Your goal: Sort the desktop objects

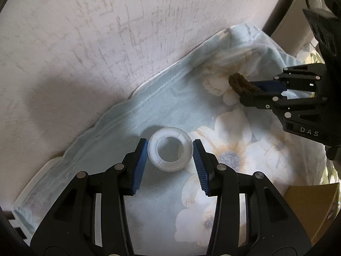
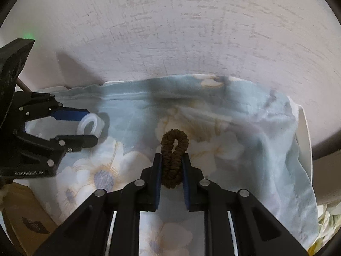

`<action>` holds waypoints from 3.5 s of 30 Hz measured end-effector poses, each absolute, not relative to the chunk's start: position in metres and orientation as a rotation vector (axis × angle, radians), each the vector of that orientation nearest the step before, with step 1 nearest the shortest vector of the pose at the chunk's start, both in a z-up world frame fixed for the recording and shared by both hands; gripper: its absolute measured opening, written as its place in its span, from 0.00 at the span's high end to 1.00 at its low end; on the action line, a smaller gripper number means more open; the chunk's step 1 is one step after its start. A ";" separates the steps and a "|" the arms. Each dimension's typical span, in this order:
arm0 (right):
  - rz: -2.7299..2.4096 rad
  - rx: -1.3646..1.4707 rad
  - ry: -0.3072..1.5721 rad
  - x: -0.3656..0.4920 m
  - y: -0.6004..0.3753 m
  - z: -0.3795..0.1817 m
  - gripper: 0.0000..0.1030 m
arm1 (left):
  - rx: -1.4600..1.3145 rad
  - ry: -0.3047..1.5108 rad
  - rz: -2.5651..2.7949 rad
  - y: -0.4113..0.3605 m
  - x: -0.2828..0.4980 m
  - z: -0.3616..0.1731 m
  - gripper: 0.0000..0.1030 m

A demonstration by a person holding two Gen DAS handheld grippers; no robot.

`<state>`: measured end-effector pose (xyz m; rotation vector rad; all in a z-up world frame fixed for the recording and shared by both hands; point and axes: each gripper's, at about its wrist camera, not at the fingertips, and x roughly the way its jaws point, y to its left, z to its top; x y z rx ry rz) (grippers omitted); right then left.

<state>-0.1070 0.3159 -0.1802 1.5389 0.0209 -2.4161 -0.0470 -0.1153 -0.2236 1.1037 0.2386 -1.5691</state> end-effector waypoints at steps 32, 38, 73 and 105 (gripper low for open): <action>-2.117 1.328 0.184 0.090 0.223 -0.048 0.85 | 1.061 0.101 -1.592 0.169 -0.049 -0.176 0.62; -2.029 1.361 0.239 0.118 0.198 -0.077 0.85 | 1.024 0.160 -1.528 0.189 -0.023 -0.213 0.62; -2.121 1.444 0.157 0.129 0.195 -0.082 0.02 | 1.020 0.091 -1.418 0.195 -0.003 -0.231 0.00; -2.541 1.636 -0.041 0.117 0.222 -0.030 0.00 | 0.734 0.025 -1.339 0.225 -0.023 -0.167 0.00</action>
